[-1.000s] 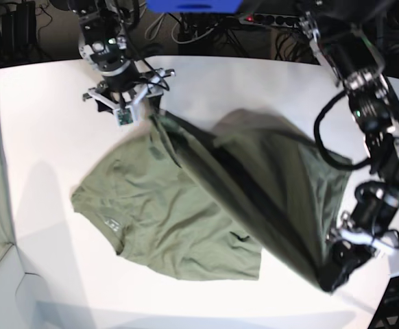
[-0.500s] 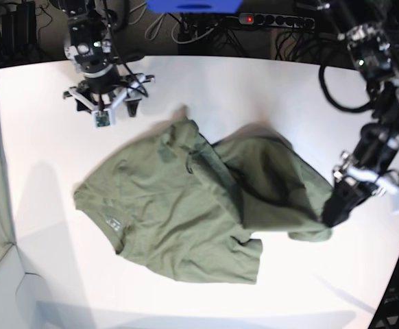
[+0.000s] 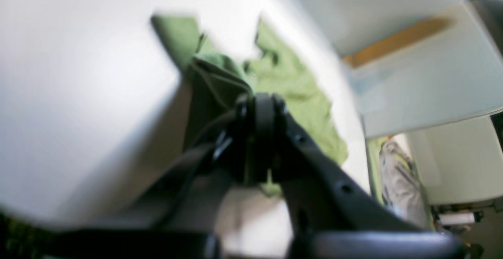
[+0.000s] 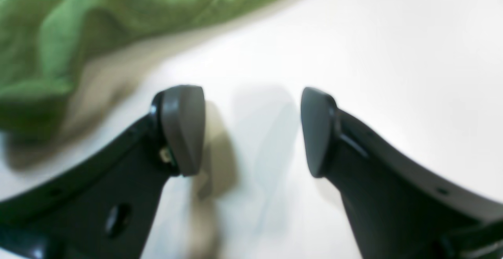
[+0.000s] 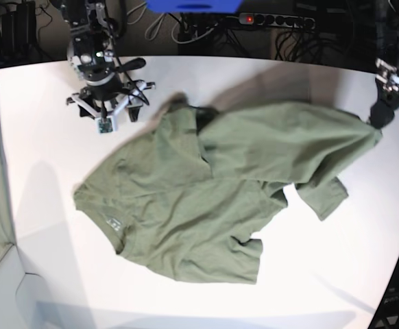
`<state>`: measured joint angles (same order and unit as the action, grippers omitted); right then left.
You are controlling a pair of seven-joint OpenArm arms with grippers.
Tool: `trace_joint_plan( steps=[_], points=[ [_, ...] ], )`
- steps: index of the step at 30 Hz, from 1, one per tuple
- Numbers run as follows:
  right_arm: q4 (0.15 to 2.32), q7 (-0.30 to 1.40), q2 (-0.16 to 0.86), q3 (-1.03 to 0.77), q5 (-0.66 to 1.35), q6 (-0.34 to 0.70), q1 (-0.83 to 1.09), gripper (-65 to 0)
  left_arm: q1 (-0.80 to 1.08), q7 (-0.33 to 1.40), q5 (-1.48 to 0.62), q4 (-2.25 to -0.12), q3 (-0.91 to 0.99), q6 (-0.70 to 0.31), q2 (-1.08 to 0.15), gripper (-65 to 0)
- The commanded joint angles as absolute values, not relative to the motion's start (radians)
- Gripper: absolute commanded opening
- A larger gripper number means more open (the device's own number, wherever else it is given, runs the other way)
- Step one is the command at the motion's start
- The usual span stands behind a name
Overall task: Layout the t-shirt on the table in an organized manner, then fold the t-shirt properly
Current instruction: 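Pull the shirt edge with the left gripper away from the right gripper, then regrasp the shirt's shoulder edge with both grippers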
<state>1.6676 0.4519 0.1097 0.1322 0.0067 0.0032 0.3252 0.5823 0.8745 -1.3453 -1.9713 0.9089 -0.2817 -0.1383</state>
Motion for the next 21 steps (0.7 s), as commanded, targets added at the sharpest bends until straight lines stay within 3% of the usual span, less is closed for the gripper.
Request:
trace_joint_plan(
  steps=[1,5,13,17,21],
  points=[
    [1.676,0.44,0.102,0.131,0.005,0.005,0.317,-26.5,0.613,0.857,-1.409,-1.986,0.917,-0.274,-0.153,-64.5],
    [1.673,0.44,0.097,0.133,0.005,0.005,0.314,-26.5,0.711,0.858,-1.412,-1.986,0.915,-0.274,-0.151,-61.6],
    [1.676,0.44,0.081,0.134,0.005,0.005,0.314,-26.5,0.857,0.891,-1.42,-1.997,0.915,-0.275,-0.071,-29.2],
    [1.678,0.44,0.082,0.133,0.005,0.005,0.308,-26.5,0.855,1.067,-1.419,-1.992,0.926,-0.275,-0.038,-26.2],
    [1.678,0.44,0.082,0.131,0.005,0.005,0.3,-26.5,0.805,1.093,-1.419,-1.989,0.989,-0.275,-0.027,-26.4]
  ],
)
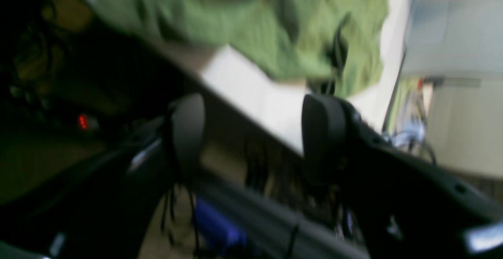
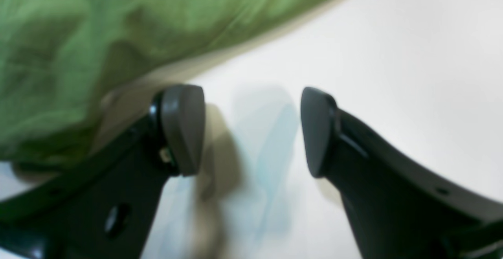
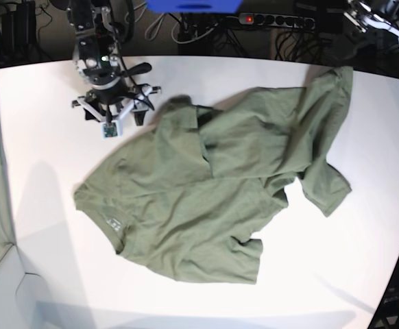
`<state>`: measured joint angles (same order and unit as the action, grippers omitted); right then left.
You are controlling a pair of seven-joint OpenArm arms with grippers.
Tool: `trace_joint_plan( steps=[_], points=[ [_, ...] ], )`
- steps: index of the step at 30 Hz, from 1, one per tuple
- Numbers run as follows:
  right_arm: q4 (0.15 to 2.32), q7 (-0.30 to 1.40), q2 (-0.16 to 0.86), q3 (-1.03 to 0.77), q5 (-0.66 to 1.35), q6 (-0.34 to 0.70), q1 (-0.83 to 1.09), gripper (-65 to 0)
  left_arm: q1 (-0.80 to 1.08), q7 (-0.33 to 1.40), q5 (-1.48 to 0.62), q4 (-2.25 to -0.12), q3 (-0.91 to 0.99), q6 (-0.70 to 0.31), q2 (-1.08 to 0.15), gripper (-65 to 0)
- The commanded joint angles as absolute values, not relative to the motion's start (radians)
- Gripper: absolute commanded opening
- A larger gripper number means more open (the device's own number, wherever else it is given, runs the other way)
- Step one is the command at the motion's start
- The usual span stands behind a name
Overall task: Layout the t-shirt on the table in an organized manner, then fold the t-shirt properly
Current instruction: 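Regrasp the shirt's shoulder edge with both grippers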
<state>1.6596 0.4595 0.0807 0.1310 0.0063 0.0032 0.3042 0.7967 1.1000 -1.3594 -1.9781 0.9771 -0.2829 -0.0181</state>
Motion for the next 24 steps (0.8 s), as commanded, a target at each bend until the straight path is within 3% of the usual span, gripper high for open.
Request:
trace_joint_plan(
  steps=[1,6,10,14,24],
  points=[
    [1.678,0.44,0.082,0.133,0.005,0.005,0.3,-26.5,0.782,1.093,-1.419,-1.989,1.02,-0.275,-0.025,-26.4],
    [1.679,0.44,0.081,0.133,0.005,0.005,0.3,-26.5,0.558,1.115,-1.417,-1.989,1.168,-0.268,-0.028,-26.1],
    [1.695,0.44,0.079,0.133,0.005,0.005,0.282,-26.5,0.389,1.179,-1.363,-1.986,1.17,-0.266,-0.033,-26.1],
    [1.747,0.44,0.081,0.134,0.005,0.005,0.271,-26.1,0.232,1.283,-1.182,-1.986,1.13,-0.266,0.004,-26.1],
    [1.782,0.447,0.059,0.222,0.005,0.007,0.259,-25.9,0.177,1.296,-0.763,-1.85,1.007,-0.274,0.051,-26.4]
  ],
)
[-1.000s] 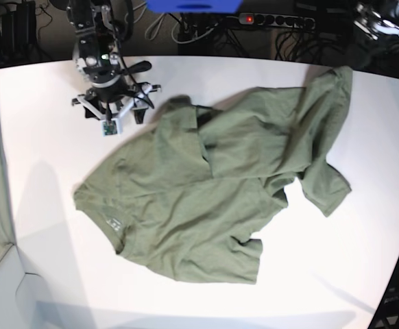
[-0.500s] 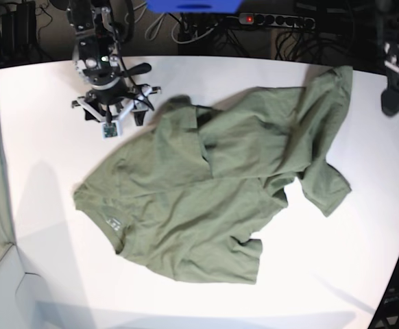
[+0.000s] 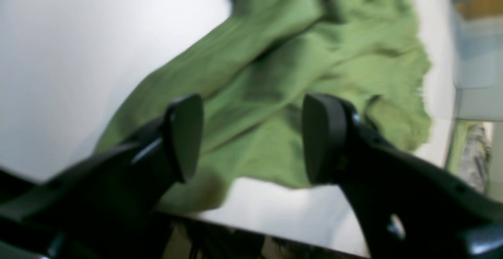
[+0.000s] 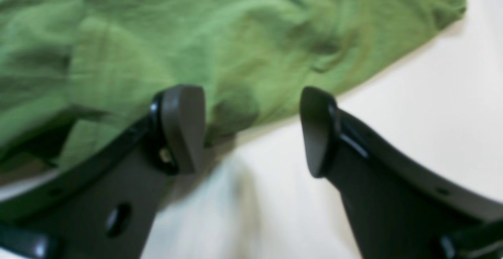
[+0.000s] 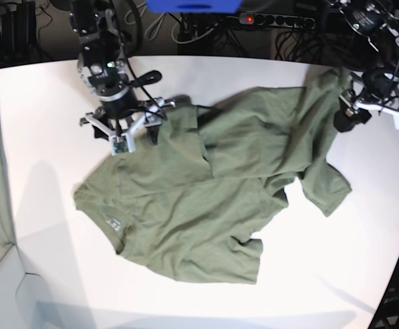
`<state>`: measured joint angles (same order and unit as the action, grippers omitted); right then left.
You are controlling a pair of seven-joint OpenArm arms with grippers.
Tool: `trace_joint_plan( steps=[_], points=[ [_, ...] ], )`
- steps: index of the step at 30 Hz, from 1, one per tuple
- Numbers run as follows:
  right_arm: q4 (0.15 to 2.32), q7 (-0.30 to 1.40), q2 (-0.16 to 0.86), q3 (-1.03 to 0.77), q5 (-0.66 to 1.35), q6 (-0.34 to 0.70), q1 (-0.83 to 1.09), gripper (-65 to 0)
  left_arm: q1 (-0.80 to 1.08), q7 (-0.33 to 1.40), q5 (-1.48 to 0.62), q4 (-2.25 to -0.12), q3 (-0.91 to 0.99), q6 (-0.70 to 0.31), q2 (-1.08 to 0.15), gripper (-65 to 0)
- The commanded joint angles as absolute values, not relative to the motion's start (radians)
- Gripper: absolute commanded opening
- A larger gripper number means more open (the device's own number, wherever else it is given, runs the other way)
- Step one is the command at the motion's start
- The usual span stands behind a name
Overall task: Layout the t-shirt on the table in an organized manner, then fold the t-shirt properly
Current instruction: 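Regrasp the shirt's shoulder edge with both grippers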
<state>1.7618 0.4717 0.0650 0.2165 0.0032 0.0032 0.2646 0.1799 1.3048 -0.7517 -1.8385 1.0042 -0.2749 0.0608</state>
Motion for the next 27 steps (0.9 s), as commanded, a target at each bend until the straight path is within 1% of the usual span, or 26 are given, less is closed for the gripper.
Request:
trace_joint_plan(
  steps=[1,6,11,15,24,25,27],
  points=[
    [1.782,0.449,0.053,0.228,0.005,0.007,0.259,-25.2,0.179,1.296,-0.743,-1.825,1.009,-0.274,0.048,-26.4],
    [1.779,0.449,0.001,0.236,0.005,0.007,0.265,-17.9,0.179,1.294,-0.717,-1.71,1.013,-0.275,-0.005,-26.1],
    [1.761,0.449,-0.001,0.303,0.005,0.007,0.266,-13.9,0.174,1.293,-0.707,-1.689,1.013,-0.275,-0.016,-26.1],
    [1.698,0.443,-0.004,0.338,0.004,0.005,0.259,-13.8,0.177,1.231,-0.705,-1.687,1.006,-0.275,-0.007,-26.1],
    [1.639,0.441,-0.007,0.341,0.004,0.005,0.225,-14.0,0.191,1.218,-0.707,-1.662,0.951,-0.275,-0.015,-26.4],
    [1.639,0.441,-0.007,0.341,0.004,0.005,0.225,-14.4,0.191,1.218,-0.707,-1.649,0.947,-0.275,-0.015,-26.4],
    [1.639,0.441,-0.007,0.341,0.004,0.005,0.226,-17.4,0.191,1.218,-0.707,-1.626,0.94,-0.275,-0.015,-26.4]
  ],
)
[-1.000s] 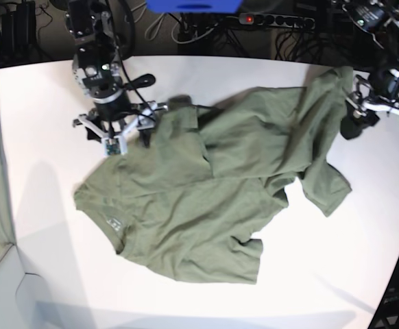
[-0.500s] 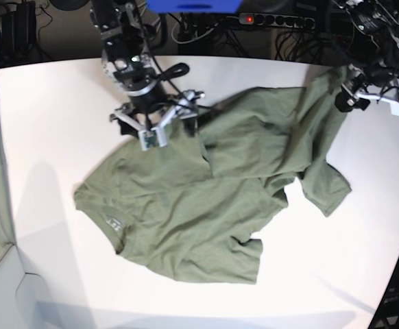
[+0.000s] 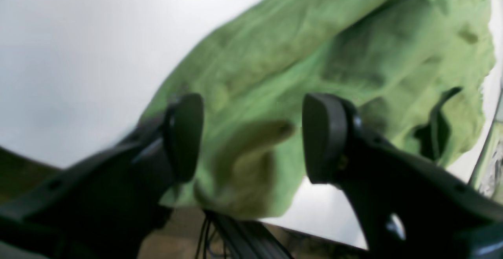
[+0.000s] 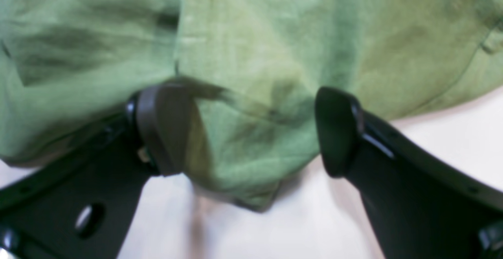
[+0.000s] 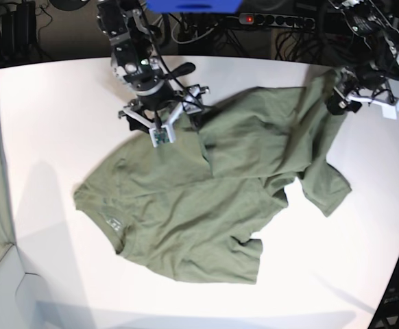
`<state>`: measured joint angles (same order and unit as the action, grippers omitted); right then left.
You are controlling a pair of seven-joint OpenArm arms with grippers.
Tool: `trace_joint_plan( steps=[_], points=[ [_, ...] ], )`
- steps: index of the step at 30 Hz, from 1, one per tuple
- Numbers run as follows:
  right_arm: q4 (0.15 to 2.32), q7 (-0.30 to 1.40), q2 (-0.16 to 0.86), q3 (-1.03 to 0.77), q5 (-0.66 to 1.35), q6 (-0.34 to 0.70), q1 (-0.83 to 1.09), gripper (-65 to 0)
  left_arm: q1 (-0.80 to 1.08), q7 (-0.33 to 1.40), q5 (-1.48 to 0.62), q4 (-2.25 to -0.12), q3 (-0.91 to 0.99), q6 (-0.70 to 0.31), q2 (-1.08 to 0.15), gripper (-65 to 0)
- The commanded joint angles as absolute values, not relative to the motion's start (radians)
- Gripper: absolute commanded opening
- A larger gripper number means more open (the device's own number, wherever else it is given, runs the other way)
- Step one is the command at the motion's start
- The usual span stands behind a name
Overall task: Layout the t-shirt on the table in an organized manner, then fold the t-shirt properly
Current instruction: 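Regrasp the shirt's shoulder edge with both grippers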
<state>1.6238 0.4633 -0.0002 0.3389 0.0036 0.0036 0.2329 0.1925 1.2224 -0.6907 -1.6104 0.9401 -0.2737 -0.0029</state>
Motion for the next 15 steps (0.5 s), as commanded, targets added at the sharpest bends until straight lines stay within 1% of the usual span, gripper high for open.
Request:
trace_joint_plan(
  steps=[1,3,4,8,9,12,15],
  points=[
    [1.638,0.441,-0.007,0.341,0.004,0.005,0.228,-20.4,0.191,1.218,-0.707,-1.615,0.94,-0.275,-0.015,-26.4],
    [1.636,0.446,-0.007,0.341,0.004,0.005,0.228,-28.4,0.191,1.216,-0.707,-1.596,0.94,-0.275,-0.015,-26.4],
    [1.636,0.449,-0.007,0.341,0.004,0.005,0.228,-33.6,0.191,1.211,-0.707,-1.592,0.94,-0.275,-0.015,-26.4],
    [1.636,0.45,-0.007,0.34,0.005,0.005,0.229,-60.0,0.197,1.164,-0.707,-1.592,0.923,-0.275,-0.016,-26.4],
    [1.638,0.45,-0.007,0.338,0.005,0.005,0.231,-65.0,0.199,1.159,-0.707,-1.592,0.918,-0.275,-0.016,-26.4],
    [1.655,0.45,-0.004,0.335,0.005,0.005,0.237,-65.0,0.199,1.156,-0.705,-1.59,0.914,-0.275,-0.016,-26.5],
    [1.736,0.447,0.001,0.332,0.005,0.005,0.272,-65.0,0.199,1.156,-0.705,-1.59,0.914,-0.275,-0.016,-26.5]
  ],
)
